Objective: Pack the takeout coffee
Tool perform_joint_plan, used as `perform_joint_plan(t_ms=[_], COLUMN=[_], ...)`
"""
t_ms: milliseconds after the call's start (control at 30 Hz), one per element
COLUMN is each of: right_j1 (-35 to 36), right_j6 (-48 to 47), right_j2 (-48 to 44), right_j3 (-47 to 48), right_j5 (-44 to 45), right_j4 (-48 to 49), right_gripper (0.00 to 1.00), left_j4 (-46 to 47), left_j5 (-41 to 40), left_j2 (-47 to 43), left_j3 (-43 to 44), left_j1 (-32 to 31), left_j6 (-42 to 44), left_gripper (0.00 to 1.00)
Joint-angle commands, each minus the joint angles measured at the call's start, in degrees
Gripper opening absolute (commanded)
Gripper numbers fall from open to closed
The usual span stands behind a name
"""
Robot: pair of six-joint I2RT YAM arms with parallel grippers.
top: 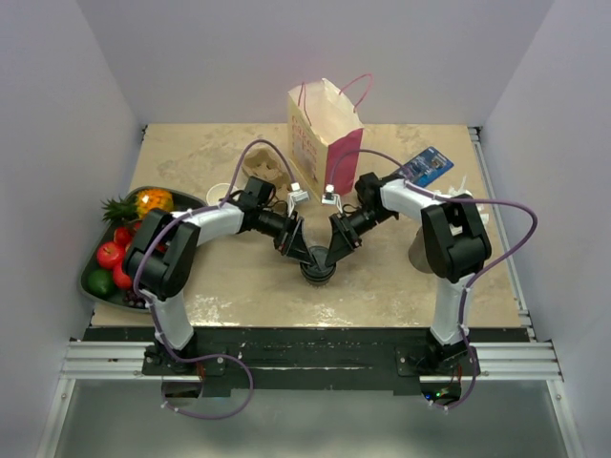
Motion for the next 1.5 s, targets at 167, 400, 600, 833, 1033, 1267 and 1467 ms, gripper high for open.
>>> perform_joint_plan(t_ms=[167, 400, 600, 833, 1033, 1267, 1467], right_j1=[-0.05, -0.13, -0.13, -0.31, -0.31, -0.57, 0.04], right_j6=[2.01, 3.68, 6.93, 6.58, 7.45, 6.34, -9.29], right_j2=[-0.07, 1.16, 2.92, -3.48, -6.39, -11.13, -18.60], right_j3=[-5.26, -8.43, -8.35, -4.66, -2.02, 1.15, -3.41], right_j5=[5.82, 8.98, 11.79, 9.42, 10.55, 13.46, 17.50], right_j4=[6.71, 11.73, 13.67, 13.40, 13.05, 13.76, 10.86], right_gripper=[0.55, 0.52, 0.50, 0.60, 0.79, 0.99, 0.99], left_j4=[5.97, 6.95, 6.60, 6.25, -0.08, -6.22, -13.44], left_j5=[-1.99, -1.98, -2.77, 0.13, -3.72, -5.59, -4.97], left_j2=[7.35, 11.75, 12.46, 6.40, 2.80, -1.08, -7.05], left_j3=[-1.53, -0.30, 0.57, 4.52, 9.01, 14.27, 19.90], left_j1=[0.27, 0.44, 0.53, 0.44, 0.53, 0.53, 1.76], left_j6=[-5.17, -6.06, -5.36, -0.96, 5.01, 10.81, 15.65], left_gripper=[0.95, 0.94, 0.94, 0.97, 0.99, 1.00, 1.00])
